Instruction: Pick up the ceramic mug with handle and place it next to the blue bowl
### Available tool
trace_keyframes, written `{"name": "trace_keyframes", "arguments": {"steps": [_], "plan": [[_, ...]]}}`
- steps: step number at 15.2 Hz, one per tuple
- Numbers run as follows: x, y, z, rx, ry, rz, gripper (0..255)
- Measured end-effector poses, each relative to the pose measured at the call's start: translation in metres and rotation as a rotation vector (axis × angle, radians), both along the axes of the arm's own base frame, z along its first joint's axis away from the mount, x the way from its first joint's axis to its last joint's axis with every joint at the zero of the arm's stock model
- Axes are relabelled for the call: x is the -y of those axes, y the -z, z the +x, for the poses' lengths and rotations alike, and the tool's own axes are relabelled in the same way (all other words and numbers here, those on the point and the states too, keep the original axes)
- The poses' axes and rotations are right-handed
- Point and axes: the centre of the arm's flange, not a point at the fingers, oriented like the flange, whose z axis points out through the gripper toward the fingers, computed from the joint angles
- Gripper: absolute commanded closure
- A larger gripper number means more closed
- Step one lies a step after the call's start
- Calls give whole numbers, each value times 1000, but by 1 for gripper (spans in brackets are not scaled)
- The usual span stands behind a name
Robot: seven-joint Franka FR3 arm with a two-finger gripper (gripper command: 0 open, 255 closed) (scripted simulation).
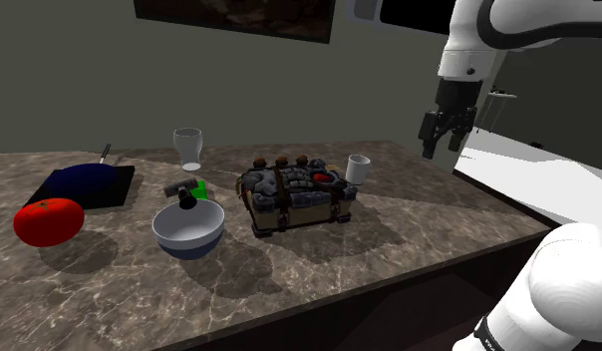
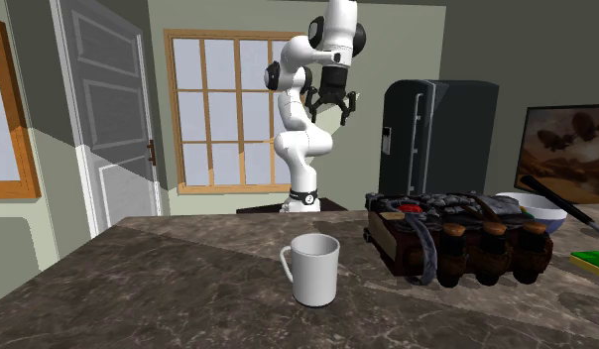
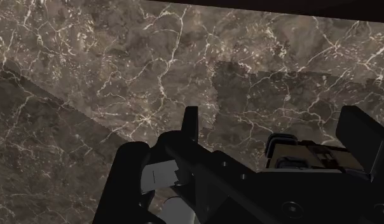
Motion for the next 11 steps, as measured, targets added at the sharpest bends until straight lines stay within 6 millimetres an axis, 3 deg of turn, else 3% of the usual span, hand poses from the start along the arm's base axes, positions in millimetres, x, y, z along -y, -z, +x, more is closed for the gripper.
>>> {"name": "trace_keyframes", "arguments": {"steps": [3,11], "plan": [[6,8,13,1,2,0,0],[49,52,91,16,12,1,0]]}}
